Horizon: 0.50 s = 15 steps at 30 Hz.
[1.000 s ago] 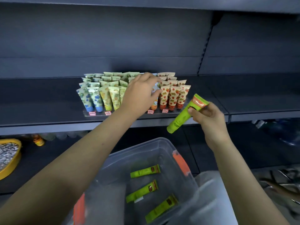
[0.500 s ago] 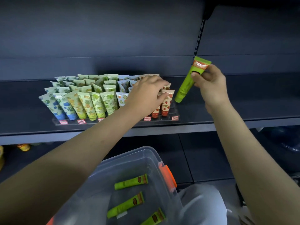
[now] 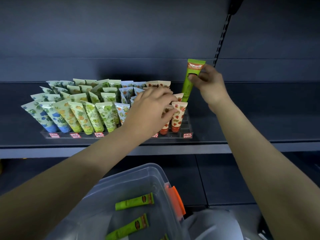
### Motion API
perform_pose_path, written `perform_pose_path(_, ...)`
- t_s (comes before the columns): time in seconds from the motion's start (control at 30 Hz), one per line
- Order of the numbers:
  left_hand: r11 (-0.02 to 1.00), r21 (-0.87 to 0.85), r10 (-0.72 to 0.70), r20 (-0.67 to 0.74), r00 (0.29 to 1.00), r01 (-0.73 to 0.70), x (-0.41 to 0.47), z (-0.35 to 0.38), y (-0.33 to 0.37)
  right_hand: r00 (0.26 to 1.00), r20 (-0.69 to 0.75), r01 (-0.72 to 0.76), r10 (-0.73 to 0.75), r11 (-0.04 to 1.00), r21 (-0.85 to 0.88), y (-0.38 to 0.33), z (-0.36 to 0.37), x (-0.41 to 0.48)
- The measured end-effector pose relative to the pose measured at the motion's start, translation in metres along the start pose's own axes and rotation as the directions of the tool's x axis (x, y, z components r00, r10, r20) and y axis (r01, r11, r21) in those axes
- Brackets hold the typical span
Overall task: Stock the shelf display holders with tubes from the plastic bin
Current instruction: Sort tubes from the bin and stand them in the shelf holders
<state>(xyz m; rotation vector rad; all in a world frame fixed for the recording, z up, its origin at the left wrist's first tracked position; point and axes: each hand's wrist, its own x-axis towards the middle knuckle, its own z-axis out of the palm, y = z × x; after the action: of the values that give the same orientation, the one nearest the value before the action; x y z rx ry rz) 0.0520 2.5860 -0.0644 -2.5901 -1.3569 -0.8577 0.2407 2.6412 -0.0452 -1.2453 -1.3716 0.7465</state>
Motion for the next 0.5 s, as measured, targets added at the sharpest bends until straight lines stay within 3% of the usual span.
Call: perform_pose_path(0.5, 1.000, -0.006, -0.004, 0.007, 1.000, 0.004, 0.0009, -0.0037, 0.0031, 0.998, 0.047, -0.031, 0.032, 0.999, -0.021, 0.0031, -0.0057, 0.0045)
